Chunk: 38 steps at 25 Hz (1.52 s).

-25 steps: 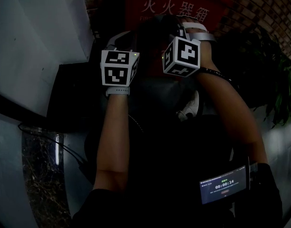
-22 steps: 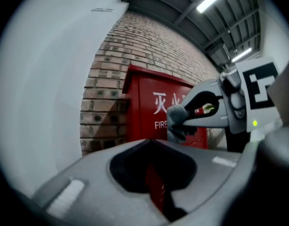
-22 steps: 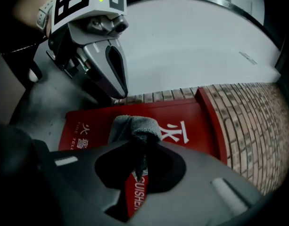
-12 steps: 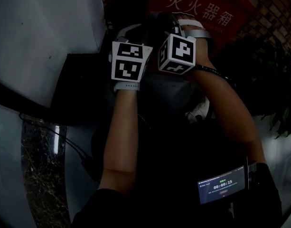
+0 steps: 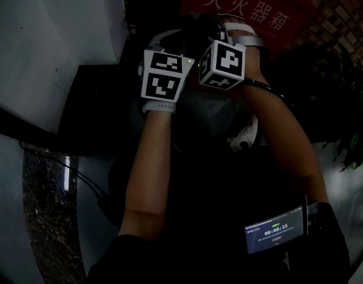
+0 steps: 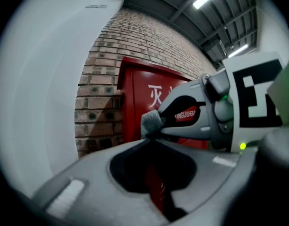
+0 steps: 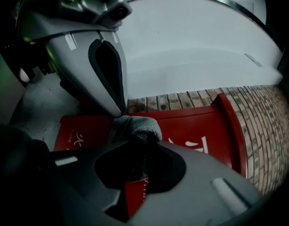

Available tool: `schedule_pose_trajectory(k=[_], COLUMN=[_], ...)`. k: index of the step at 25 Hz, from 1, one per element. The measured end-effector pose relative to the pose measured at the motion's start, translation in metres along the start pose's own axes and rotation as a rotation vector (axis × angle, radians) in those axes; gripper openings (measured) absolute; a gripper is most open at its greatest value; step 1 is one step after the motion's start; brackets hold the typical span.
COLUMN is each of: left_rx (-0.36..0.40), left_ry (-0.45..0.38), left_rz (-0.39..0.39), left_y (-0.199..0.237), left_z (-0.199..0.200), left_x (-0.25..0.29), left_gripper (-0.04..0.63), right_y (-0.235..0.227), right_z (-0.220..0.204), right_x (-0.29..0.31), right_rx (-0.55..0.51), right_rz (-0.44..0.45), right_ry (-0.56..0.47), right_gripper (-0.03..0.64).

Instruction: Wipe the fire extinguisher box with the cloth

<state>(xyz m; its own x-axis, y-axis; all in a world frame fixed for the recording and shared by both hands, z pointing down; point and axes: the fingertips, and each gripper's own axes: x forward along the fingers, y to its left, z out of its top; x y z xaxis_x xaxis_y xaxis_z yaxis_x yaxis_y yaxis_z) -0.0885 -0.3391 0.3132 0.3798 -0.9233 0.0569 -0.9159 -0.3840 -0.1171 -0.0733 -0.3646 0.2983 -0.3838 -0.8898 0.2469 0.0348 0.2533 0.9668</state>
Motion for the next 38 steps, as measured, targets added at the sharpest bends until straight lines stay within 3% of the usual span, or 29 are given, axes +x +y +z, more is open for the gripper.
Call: schedule_pose_trajectory(k=[19, 27, 38], left_rx=[0.037, 0.066, 0.037], left_ry=[-0.039, -0.022, -0.002], left_rz=[-0.128, -0.152, -0.170], left_y=[-0.063, -0.079, -0.082], left_z=[0.016, 0.011, 0.006], left_x=[0.013, 0.017, 0.016], left_gripper=[0.003, 0.003, 0.003], right_y=[0.005, 0.006, 0.010], right_z=[-0.122, -0.174, -0.235], right_x=[-0.038, -0.054, -0.073], right_rx=[0.029, 0.039, 0.023], right_rz=[0.013, 0.015, 0.030], right_ry=[0.170, 0.246, 0.344], right_gripper=[0.032, 0.032, 0.032])
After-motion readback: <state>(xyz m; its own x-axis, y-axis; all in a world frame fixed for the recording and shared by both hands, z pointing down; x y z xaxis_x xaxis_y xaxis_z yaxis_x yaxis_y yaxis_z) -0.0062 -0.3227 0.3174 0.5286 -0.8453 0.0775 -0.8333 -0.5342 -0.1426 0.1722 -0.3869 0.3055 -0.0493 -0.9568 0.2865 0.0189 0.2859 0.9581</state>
